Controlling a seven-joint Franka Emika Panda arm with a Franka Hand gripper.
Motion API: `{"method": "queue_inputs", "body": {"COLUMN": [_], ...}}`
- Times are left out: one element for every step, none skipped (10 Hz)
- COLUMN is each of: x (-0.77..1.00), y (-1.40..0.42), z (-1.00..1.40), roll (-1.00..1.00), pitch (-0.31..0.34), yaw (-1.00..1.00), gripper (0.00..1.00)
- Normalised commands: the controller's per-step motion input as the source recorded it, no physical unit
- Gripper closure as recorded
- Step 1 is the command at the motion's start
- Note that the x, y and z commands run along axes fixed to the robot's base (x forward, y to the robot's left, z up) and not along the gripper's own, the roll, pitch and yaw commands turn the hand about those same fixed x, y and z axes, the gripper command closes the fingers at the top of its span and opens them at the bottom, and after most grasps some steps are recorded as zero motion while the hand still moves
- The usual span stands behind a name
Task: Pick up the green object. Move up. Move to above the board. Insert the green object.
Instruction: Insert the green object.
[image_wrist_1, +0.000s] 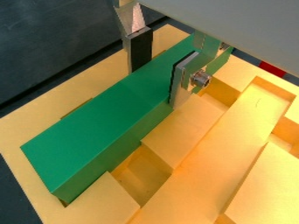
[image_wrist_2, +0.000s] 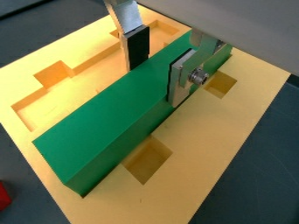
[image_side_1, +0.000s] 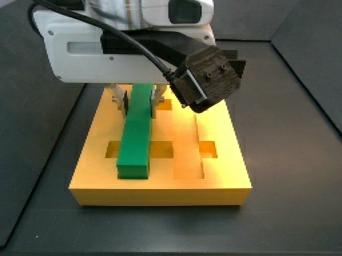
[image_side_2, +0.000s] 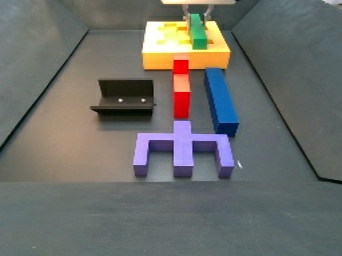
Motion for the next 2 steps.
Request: {"method": "queue_inputs", "body": {"x": [0.0, 0.0], "y": [0.0, 0.0], "z": [-0.21, 0.0], "roll": [0.06, 0.0], "pitch": [-0.014, 0.0], "yaw": [0.0, 0.0], "gripper": [1.0, 1.0]}}
